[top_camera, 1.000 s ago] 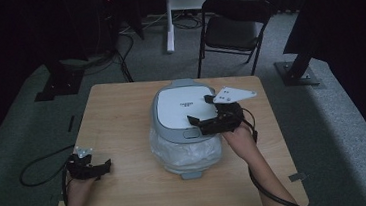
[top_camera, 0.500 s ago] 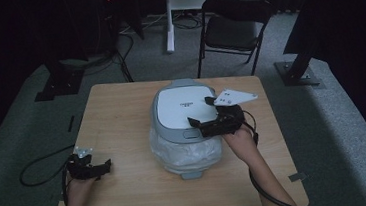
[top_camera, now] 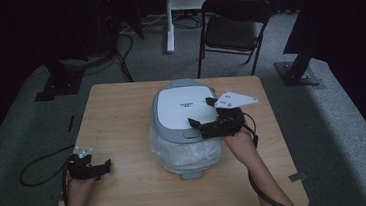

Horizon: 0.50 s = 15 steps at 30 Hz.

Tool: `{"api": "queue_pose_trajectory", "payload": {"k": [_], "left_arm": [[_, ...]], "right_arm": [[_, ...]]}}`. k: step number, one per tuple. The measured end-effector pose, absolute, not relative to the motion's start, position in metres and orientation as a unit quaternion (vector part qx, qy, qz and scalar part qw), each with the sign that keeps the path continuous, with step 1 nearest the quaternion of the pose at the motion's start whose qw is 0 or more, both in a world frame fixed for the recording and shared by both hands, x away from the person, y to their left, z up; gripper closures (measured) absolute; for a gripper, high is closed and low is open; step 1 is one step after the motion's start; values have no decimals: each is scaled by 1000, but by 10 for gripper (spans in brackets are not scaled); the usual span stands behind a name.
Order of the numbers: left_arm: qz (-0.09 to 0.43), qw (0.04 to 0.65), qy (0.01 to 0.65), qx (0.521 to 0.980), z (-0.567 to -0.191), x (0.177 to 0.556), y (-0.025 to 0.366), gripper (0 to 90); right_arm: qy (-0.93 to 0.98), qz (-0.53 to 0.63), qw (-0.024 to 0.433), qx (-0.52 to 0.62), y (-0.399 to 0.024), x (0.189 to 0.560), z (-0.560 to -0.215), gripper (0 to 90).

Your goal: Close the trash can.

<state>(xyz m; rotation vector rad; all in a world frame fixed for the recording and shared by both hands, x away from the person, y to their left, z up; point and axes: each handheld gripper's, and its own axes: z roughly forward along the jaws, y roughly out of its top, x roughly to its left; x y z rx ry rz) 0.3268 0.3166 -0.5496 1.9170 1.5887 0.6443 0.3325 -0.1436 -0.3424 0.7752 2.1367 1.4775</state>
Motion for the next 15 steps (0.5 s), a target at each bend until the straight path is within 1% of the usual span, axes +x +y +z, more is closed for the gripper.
{"api": "queue_pose_trajectory", "payload": {"k": [5, 10, 12, 15], "left_arm": [[240, 281, 593, 715, -550, 327, 317, 7], [240, 281, 593, 716, -550, 327, 317, 7], [240, 281, 593, 716, -550, 327, 317, 7], [240, 281, 593, 716, -550, 327, 317, 7]], "right_arm": [[756, 545, 232, 279, -145, 332, -345, 104], [737, 569, 227, 285, -153, 335, -341, 104], [731, 567, 242, 294, -157, 336, -339, 104], [730, 560, 250, 300, -162, 336, -337, 104]]}}
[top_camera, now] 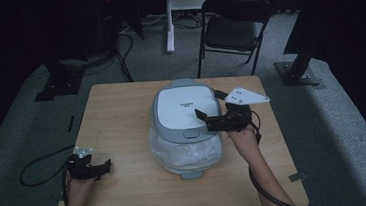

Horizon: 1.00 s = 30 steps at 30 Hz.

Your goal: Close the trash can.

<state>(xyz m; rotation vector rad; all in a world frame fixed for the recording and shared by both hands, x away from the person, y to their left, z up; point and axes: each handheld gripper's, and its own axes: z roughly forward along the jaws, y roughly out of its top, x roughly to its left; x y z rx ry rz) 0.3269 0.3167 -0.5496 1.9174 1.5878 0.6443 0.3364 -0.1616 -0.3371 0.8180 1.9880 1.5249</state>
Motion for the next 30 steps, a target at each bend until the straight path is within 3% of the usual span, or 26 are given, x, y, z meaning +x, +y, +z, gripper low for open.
{"api": "queue_pose_trajectory", "payload": {"k": [30], "left_arm": [[240, 281, 593, 715, -550, 327, 317, 7]], "right_arm": [[697, 553, 283, 359, -226, 330, -346, 104]]}}
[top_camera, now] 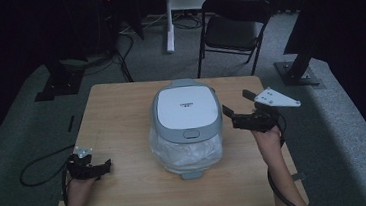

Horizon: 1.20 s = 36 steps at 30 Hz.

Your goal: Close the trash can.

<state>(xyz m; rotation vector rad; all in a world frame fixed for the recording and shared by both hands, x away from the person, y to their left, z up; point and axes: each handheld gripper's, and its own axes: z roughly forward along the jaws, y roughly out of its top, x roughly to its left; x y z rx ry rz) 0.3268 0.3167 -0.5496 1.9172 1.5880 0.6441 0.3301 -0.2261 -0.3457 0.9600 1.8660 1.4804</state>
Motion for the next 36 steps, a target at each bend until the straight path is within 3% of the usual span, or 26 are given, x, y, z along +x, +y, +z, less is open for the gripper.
{"api": "queue_pose_trajectory", "payload": {"k": [36], "left_arm": [[240, 281, 593, 715, -550, 327, 317, 7]], "right_arm": [[675, 508, 270, 461, -291, 323, -451, 104]]}}
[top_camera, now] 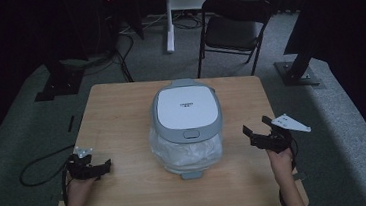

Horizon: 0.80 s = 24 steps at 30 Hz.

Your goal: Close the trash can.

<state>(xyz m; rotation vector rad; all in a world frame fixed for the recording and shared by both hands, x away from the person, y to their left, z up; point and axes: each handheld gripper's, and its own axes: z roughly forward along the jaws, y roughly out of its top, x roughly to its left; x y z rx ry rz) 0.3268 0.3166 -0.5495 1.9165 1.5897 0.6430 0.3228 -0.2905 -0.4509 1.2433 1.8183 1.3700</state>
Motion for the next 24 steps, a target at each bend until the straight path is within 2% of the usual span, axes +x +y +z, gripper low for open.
{"api": "queue_pose_trajectory", "payload": {"k": [18, 24], "left_arm": [[240, 281, 593, 715, -550, 327, 317, 7], [240, 281, 593, 715, -550, 327, 317, 7]], "right_arm": [[674, 451, 269, 519, -316, 322, -503, 104], [675, 417, 287, 537, -320, 317, -517, 104]]}}
